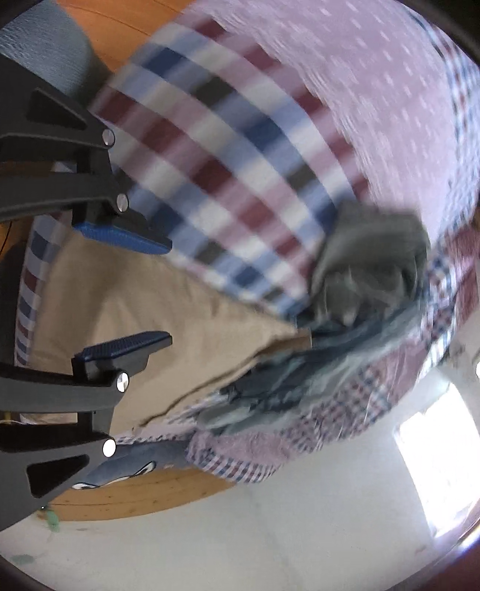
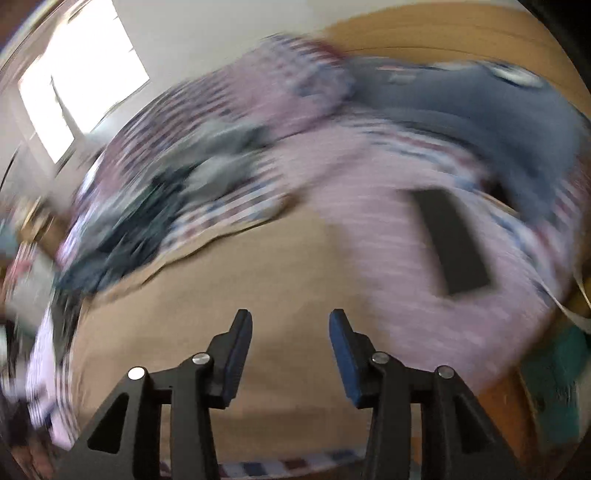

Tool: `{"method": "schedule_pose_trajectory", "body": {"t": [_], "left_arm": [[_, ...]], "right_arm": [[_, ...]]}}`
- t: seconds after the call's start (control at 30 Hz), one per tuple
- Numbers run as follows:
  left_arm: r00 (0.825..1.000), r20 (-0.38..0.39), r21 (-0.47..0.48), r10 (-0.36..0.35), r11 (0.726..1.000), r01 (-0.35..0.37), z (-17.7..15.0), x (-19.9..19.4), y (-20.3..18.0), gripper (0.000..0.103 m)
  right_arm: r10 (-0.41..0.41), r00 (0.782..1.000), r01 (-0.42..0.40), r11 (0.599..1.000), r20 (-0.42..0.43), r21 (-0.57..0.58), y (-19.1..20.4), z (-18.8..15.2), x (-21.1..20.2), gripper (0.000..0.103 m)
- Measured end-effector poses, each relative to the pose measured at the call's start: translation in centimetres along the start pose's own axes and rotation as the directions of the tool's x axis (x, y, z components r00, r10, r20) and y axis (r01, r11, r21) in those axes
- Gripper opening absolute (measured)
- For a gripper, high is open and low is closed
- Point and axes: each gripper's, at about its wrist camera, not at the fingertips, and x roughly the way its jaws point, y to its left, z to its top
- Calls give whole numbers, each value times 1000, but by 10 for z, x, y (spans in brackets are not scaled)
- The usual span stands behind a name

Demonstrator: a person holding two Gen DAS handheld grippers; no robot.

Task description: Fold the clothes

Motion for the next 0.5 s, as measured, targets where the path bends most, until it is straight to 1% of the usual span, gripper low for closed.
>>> {"method": "schedule_pose_trajectory", "body": {"t": [0.07, 0.1, 0.13, 0.17, 0.2, 0.27, 0.37, 0.5], "left_arm": [[998, -7, 59, -61, 996, 61, 3, 8, -17, 62], [995, -11, 99, -100, 990, 100, 5, 15, -29, 64], [992, -12, 141, -124, 982, 124, 7, 22, -41, 67], [991, -9, 188, -131, 974, 130, 8, 30, -53, 71], [990, -6, 234, -138, 963, 135, 10, 37, -65, 72], [992, -15, 294, -129, 947, 128, 12, 55, -82, 76], [994, -35, 365, -101, 925, 107, 14, 84, -103, 76], [994, -102, 434, -26, 898, 68, 17, 128, -121, 76]], "right_arm": [[24, 998, -29, 994, -51, -105, 30, 9, 30, 47], [27, 997, -36, 989, -69, -144, 43, 14, 44, 47], [31, 996, -46, 984, -84, -174, 54, 19, 57, 47], [46, 994, -66, 976, -100, -206, 67, 24, 71, 47], [49, 993, -74, 970, -112, -230, 77, 28, 84, 47], [41, 990, -76, 959, -132, -273, 93, 35, 110, 47], [3, 986, -56, 947, -167, -317, 108, 48, 148, 47], [-38, 982, -31, 932, -183, -362, 122, 68, 190, 47]]}}
